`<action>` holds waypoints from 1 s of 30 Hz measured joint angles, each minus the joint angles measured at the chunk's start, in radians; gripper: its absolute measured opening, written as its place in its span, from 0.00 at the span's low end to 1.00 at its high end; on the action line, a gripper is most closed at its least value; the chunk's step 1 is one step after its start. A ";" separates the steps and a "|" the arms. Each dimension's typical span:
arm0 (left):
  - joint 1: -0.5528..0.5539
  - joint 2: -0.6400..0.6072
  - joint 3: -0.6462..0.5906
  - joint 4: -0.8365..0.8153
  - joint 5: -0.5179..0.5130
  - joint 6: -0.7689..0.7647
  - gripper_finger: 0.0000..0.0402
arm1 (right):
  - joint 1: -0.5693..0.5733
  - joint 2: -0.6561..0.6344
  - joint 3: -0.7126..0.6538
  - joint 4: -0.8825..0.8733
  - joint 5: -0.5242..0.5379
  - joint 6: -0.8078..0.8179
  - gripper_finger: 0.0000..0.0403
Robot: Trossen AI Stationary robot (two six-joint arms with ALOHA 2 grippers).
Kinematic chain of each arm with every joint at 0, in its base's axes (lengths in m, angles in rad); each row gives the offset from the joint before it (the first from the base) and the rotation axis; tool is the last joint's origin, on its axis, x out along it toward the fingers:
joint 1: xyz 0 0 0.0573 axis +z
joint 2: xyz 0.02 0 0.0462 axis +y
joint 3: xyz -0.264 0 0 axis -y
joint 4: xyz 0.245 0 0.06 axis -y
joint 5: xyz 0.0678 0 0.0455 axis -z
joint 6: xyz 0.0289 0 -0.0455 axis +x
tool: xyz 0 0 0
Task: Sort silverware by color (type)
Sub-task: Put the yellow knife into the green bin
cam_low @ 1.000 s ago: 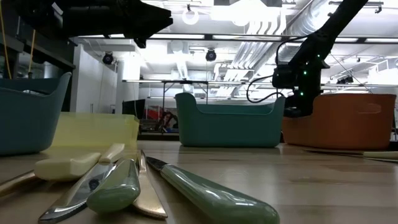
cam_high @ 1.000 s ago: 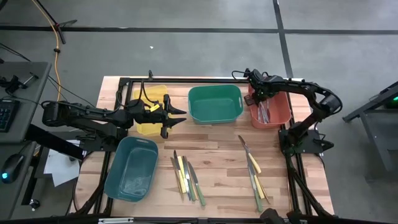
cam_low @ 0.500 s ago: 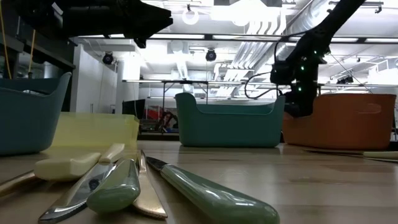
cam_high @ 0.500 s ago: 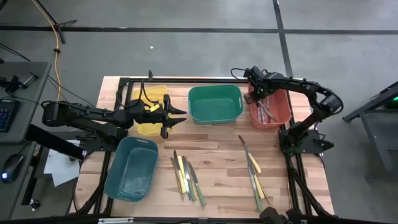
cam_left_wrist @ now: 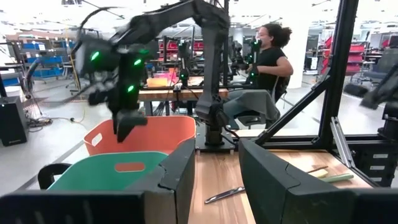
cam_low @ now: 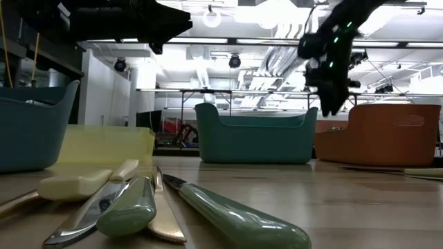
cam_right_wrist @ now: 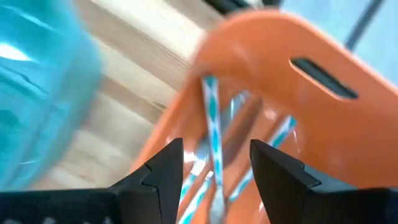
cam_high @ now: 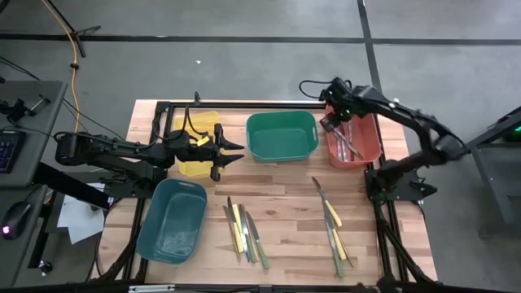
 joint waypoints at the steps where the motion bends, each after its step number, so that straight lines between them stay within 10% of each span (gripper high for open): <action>1: 0.000 0.000 0.000 -0.001 0.000 0.000 0.29 | 0.022 -0.047 -0.020 0.020 0.000 -0.005 0.42; 14: 0.000 0.000 0.000 -0.007 0.000 0.000 0.29 | 0.441 -0.634 -0.536 0.842 -0.100 0.172 0.42; 20: 0.001 0.000 0.000 -0.006 0.000 0.000 0.29 | 0.583 -0.614 -0.723 1.316 -0.103 0.155 0.42; 30: 0.001 0.000 0.000 0.006 -0.015 0.000 0.29 | 0.723 -0.409 -0.640 1.537 -0.103 -0.076 0.42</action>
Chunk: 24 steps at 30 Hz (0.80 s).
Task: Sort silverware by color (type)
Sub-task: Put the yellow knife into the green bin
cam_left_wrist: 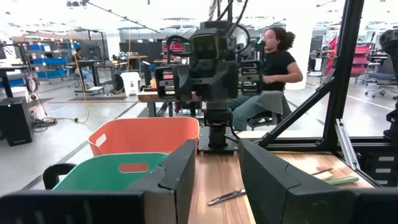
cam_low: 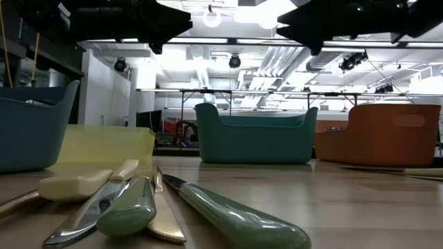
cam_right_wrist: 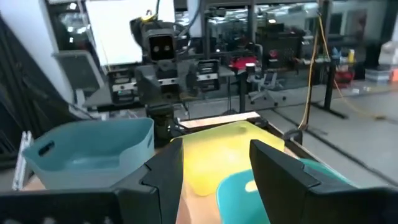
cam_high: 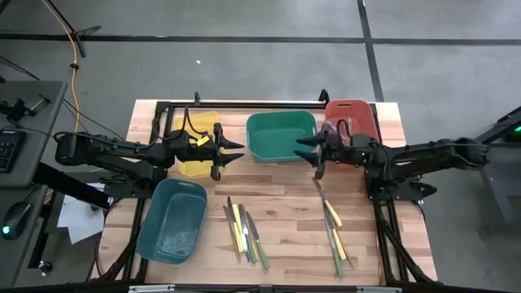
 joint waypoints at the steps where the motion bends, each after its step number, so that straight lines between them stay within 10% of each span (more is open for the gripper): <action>1: 0.000 0.000 0.000 0.000 0.000 0.000 0.29 | 0.006 0.015 0.012 0.000 0.000 -0.018 0.42; 24: 0.000 0.000 0.000 -0.001 0.000 0.000 0.29 | 0.030 0.079 0.037 0.010 0.003 -0.068 0.42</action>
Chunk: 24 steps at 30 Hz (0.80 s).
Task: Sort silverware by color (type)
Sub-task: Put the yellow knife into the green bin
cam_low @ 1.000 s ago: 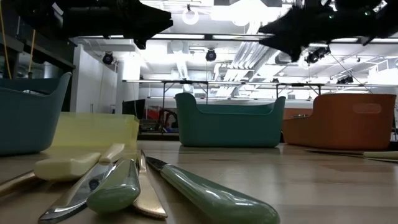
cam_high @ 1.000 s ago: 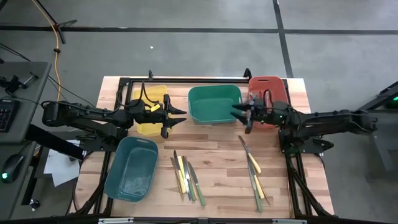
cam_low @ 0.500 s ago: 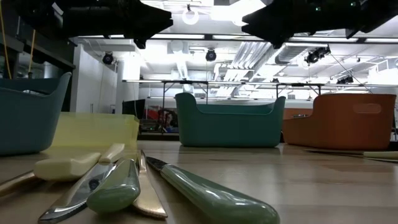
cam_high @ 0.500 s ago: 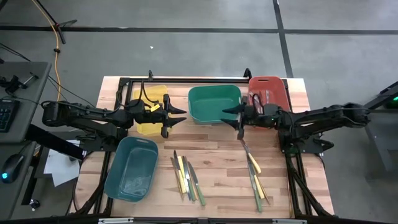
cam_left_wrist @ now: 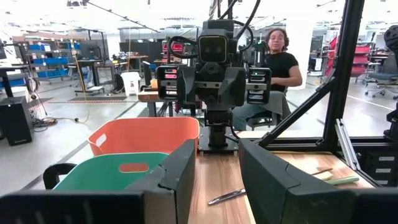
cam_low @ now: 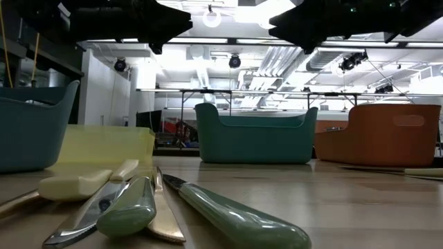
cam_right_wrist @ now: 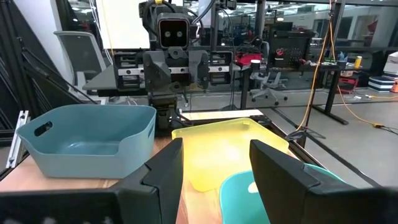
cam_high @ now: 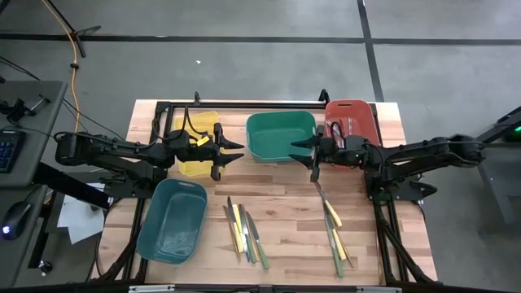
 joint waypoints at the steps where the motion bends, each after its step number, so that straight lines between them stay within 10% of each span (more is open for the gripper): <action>1: 0.000 0.000 0.000 0.000 0.000 0.000 0.29 | 0.000 0.000 0.000 0.000 0.000 0.001 0.42; 15: 0.000 0.000 0.000 0.000 0.000 0.000 0.29 | 0.015 -0.001 0.005 -0.025 -0.003 0.128 0.42; 24: 0.000 0.000 0.000 -0.002 0.000 0.000 0.29 | 0.219 0.062 0.288 -0.892 0.275 0.445 0.42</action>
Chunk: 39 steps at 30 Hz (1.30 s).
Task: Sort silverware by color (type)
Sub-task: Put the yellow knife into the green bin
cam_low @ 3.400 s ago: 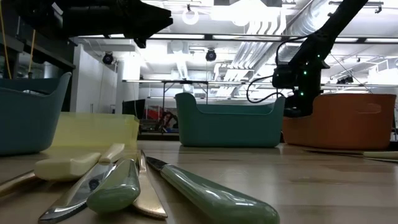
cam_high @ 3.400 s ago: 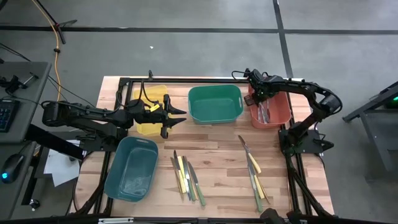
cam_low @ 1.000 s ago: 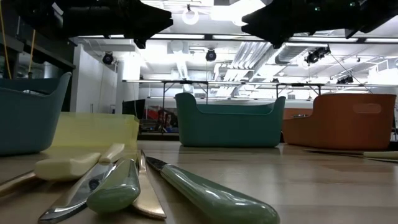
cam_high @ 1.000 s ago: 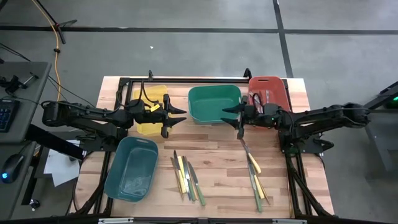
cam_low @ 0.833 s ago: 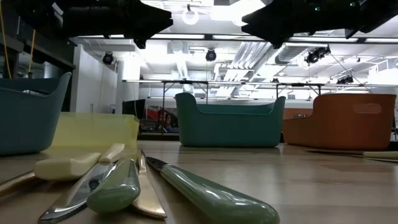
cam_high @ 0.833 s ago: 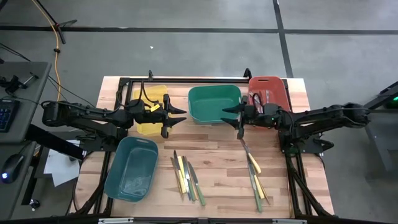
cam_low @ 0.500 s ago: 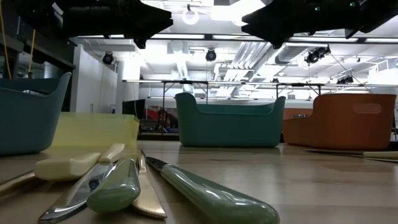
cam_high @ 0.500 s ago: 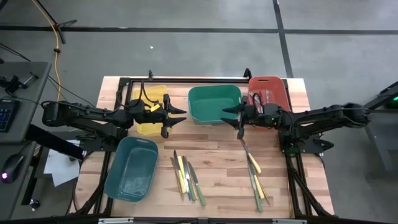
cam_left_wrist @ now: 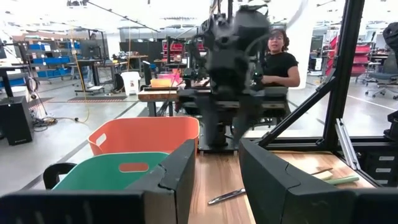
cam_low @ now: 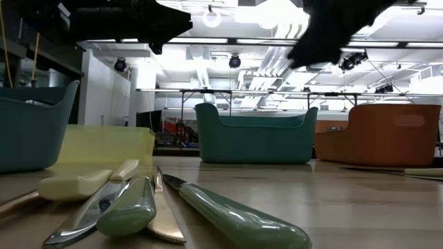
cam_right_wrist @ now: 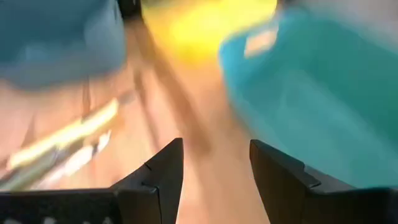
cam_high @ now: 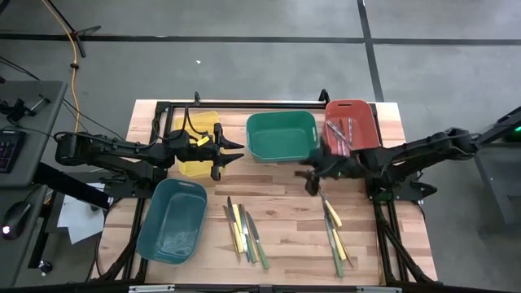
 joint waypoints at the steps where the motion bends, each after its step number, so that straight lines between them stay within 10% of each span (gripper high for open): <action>1: 0.000 0.000 0.000 0.000 0.000 0.000 0.29 | 0.028 0.016 0.031 -0.099 -0.001 0.077 0.42; 14: 0.000 0.000 0.000 -0.028 0.000 0.000 0.29 | 0.371 0.272 0.112 -0.751 -0.204 0.991 0.42; 39: -0.001 0.000 0.000 -0.024 0.000 0.000 0.29 | 0.349 0.509 0.110 -0.629 -0.466 0.977 0.41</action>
